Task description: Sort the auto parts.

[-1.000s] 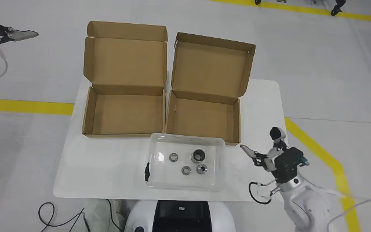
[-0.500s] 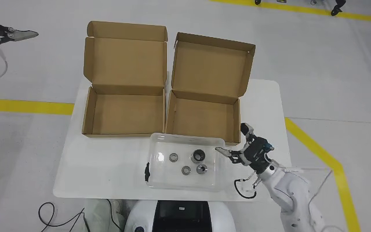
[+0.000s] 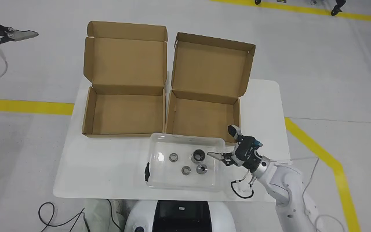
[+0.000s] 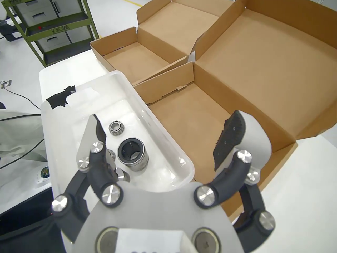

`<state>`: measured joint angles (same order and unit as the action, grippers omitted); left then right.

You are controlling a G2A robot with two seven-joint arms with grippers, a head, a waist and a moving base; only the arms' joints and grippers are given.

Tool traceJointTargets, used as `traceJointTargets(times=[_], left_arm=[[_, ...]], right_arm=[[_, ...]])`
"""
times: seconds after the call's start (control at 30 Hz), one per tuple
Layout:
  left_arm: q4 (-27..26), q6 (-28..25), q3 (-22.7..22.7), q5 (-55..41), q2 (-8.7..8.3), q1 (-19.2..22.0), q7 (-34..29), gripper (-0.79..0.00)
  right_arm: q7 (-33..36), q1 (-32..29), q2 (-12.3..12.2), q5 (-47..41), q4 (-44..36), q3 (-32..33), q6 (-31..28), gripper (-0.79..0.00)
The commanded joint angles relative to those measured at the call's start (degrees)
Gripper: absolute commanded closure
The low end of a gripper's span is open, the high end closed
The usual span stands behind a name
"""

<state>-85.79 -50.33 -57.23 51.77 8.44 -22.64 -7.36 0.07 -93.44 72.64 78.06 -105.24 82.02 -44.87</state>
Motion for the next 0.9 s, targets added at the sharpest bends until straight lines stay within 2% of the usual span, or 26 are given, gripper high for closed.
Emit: traceJointTargets(times=[0.0, 0.3, 0.4, 0.63, 0.87], left_arm=[[0.0, 0.0, 0.0, 0.0, 0.0, 0.0, 0.0, -0.785], [0.0, 0.0, 0.0, 0.0, 0.0, 0.0, 0.0, -0.785], [0.0, 0.0, 0.0, 0.0, 0.0, 0.0, 0.0, -0.785], [0.0, 0.0, 0.0, 0.0, 0.0, 0.0, 0.0, -0.785], [0.0, 0.0, 0.0, 0.0, 0.0, 0.0, 0.0, -0.785]], right_arm=[[0.0, 0.0, 0.0, 0.0, 0.0, 0.0, 0.0, -0.785], [0.0, 0.0, 0.0, 0.0, 0.0, 0.0, 0.0, -0.785], [2.1, 0.8, -0.1, 1.2, -0.5, -1.0, -0.1, -0.785], [12.5, 7.9, -0.8, 5.7, -2.5, -7.1, -10.6, -0.785], [12.7, 11.3, -1.1, 9.1, -2.8, -11.4, -13.1, -0.785]])
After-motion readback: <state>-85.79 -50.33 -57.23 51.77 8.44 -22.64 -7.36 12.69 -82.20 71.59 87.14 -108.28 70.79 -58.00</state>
